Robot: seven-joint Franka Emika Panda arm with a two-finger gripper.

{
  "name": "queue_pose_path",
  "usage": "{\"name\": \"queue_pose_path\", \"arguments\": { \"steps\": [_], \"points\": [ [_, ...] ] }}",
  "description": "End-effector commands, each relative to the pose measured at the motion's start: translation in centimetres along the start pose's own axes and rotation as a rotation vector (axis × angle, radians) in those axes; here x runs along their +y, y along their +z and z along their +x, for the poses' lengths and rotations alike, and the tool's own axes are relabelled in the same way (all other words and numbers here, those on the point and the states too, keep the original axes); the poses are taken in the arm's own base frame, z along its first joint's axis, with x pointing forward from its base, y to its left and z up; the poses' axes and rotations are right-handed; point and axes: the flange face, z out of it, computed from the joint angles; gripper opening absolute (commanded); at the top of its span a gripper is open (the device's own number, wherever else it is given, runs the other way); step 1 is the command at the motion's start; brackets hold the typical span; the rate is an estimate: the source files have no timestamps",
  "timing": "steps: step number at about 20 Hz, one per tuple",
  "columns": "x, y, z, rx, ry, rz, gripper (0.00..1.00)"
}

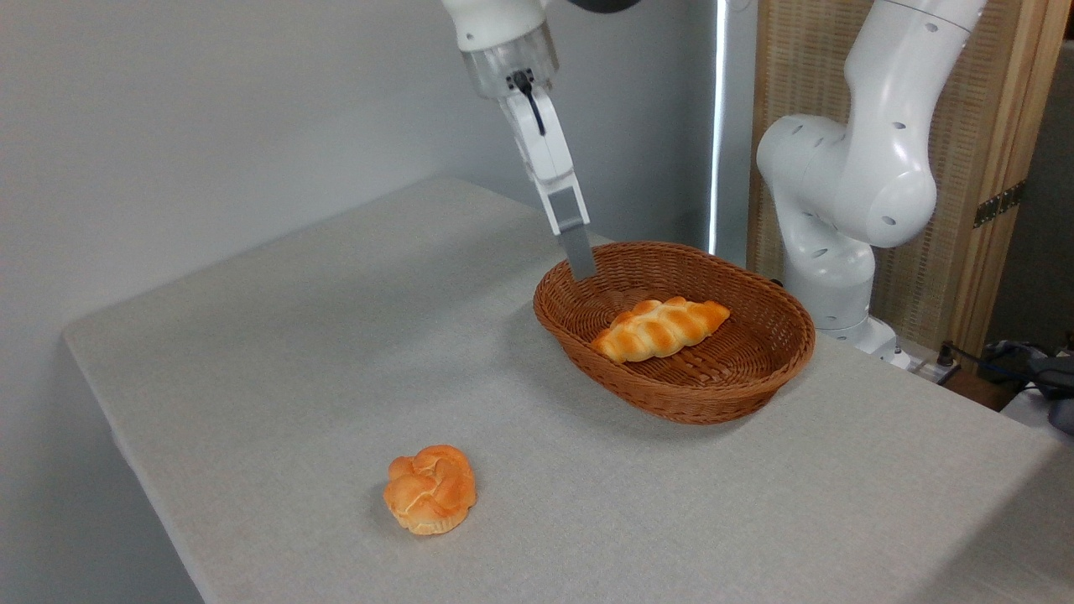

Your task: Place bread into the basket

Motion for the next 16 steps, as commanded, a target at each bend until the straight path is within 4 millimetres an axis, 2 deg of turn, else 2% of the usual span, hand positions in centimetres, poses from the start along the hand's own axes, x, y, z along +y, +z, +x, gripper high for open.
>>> {"name": "queue_pose_path", "arguments": {
  "steps": [1,4,9,11,14,16],
  "points": [
    [-3.9,-3.3,-1.3,0.163,-0.094,-0.02,1.0],
    [-7.6,-6.4,-1.6,0.224,-0.181,-0.005,1.0],
    [-12.5,-9.3,0.6,0.236,-0.311,0.035,1.0],
    [-14.9,-10.6,-0.8,0.262,-0.392,0.049,1.0],
    [-16.9,-11.4,-0.9,0.267,-0.444,0.067,1.0],
    [-18.3,-10.9,-1.6,0.261,-0.518,0.058,1.0]
  ]
}}
